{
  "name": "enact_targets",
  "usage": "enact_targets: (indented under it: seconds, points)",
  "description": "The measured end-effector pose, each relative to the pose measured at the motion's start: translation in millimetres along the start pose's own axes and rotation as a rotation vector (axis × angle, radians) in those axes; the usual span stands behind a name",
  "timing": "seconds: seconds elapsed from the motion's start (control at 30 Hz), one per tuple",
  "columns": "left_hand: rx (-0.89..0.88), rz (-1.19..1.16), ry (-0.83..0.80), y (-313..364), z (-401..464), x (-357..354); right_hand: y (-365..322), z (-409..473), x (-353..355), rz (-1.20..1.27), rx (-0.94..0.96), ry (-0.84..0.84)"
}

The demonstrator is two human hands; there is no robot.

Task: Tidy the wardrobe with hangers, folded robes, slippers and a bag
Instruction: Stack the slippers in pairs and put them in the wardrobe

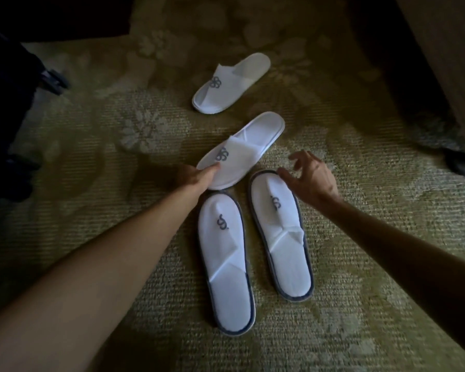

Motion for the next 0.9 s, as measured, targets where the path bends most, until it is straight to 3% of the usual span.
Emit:
enact_targets:
  seconds: [0.2,0.4,0.53,0.73,0.9]
  points:
    - [-0.040,-0.099,-0.069,23.8,22.0,-17.9,-63.3,71.4,-17.5,0.044,0.100,0.008]
    - [-0.107,-0.075,-0.027,37.3,87.2,37.0,-105.5,156.0,-34.8,-0.002,0.148,-0.023]
    - [-0.152,-0.051,-0.039,28.6,107.4,36.3,-116.6,212.8,-51.2,-0.042,0.195,-0.051]
    - [-0.207,-0.134,-0.018,27.4,106.5,33.7,-138.9,286.3,-74.1,-0.166,0.177,-0.167]
    - [-0.230,-0.165,-0.012,25.6,108.9,33.6,-151.9,318.0,-111.5,-0.402,0.305,-0.319]
Point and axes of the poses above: each hand's wrist, its own z-axis towards the middle knuckle, its own x-axis out of the back of the hand, y = z × x, the point moved 10 cm from there along z, towards the middle knuckle, and after that the axes turned 1 degree about x, right-handed, at the moved point
